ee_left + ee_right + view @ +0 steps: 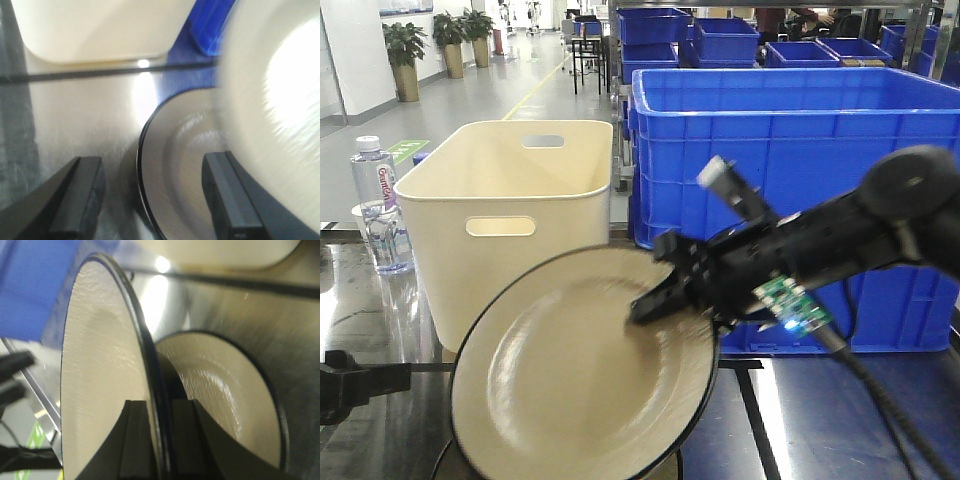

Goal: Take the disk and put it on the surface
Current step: 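Lower the right gripper's plate onto the other plate on the table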

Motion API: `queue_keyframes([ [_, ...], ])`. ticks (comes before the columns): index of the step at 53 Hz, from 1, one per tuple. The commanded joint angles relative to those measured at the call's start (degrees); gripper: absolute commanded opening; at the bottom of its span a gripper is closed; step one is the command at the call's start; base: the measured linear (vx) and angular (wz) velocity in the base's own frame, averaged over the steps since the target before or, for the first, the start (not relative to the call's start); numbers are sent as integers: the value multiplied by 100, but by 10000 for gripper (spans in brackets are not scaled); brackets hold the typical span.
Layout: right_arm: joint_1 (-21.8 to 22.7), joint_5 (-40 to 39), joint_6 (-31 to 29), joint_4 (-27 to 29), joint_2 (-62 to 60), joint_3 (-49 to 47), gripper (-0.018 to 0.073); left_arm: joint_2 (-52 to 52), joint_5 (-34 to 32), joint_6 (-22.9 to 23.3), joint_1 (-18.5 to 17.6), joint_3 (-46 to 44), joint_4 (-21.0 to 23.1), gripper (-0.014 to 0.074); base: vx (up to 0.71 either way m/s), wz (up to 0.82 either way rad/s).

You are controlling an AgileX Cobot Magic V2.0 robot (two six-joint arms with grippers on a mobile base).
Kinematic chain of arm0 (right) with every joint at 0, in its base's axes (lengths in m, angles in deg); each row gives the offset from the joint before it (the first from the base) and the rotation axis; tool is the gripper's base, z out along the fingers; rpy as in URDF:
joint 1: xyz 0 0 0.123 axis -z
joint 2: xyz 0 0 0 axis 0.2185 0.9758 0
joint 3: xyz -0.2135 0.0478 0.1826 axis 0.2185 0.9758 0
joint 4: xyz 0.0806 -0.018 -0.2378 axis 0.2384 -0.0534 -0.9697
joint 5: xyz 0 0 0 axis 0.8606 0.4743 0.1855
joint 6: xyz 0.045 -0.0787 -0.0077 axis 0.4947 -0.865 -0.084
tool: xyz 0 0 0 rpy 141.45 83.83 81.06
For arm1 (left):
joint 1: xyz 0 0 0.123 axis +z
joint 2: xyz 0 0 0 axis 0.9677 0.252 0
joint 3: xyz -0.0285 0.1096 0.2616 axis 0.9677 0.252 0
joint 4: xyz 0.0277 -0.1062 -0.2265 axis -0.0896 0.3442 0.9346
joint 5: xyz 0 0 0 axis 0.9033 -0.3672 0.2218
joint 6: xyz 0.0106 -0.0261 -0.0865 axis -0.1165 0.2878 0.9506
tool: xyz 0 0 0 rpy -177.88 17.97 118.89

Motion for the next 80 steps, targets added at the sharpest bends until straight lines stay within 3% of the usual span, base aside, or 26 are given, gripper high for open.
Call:
queue_keyframes([
  [1, -180, -376, 92, 397, -80, -216, -3, -135, -335, 53, 6, -205, 241, 533, 0, 0],
  [10, -410, -437, 8, 371, 243, -216, -3, -135, -289, 60, 6, -205, 241, 533, 0, 0],
  [26, -411, -122, -125, 284, 553, -216, 43, -135, -297, 60, 6, -205, 241, 533, 0, 0],
  [33, -411, -15, -485, 71, 610, -216, 115, -135, -311, 60, 6, -205, 241, 533, 0, 0],
  [43, -411, -41, -916, -172, 603, -221, 300, -135, -271, 60, 6, -205, 241, 533, 0, 0],
  [50, -411, -18, -1000, -915, 540, -228, 477, -135, -255, 60, 6, -205, 241, 533, 0, 0],
  [58, -399, -78, -994, -1935, 323, -232, 582, -135, -250, 60, 6, -205, 241, 533, 0, 0],
  [72, -342, -130, -641, -3494, -473, -232, 587, -135, -259, 60, 6, -205, 237, 533, 0, 0],
  [80, -342, -149, -326, -3748, -1004, -232, 562, -135, -248, 60, 1, -205, 237, 533, 0, 0],
])
